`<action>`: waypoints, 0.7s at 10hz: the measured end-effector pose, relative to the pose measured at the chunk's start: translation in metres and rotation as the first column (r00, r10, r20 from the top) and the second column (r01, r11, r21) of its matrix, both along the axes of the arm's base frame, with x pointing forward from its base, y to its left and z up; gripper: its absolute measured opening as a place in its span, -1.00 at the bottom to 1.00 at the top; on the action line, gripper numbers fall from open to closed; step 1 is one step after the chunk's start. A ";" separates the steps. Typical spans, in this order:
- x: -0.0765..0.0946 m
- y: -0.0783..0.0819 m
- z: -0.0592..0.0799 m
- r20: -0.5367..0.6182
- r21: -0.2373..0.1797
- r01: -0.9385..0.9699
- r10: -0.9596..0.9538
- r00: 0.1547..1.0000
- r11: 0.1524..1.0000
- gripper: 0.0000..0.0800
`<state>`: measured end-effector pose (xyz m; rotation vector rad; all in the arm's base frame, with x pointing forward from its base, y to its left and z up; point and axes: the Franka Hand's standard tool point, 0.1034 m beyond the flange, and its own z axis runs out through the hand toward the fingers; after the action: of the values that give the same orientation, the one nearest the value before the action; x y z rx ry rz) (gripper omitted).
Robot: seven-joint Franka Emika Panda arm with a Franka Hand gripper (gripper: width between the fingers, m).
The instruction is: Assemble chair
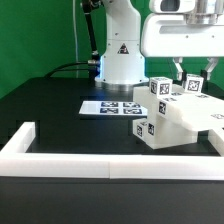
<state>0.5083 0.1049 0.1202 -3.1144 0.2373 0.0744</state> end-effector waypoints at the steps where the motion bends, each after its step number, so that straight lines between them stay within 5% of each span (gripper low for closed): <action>1: 0.000 0.000 0.000 -0.001 -0.004 0.079 -0.079 0.997 0.997 -0.29; 7: 0.001 0.002 0.001 0.003 -0.018 0.435 -0.435 0.901 0.900 -0.29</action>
Offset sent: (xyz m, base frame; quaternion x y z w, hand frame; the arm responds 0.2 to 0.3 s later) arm 0.0000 0.0000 0.0000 0.0000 0.0000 0.1938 0.9810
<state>0.5095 0.1065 0.1208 -2.9907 0.9289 0.0657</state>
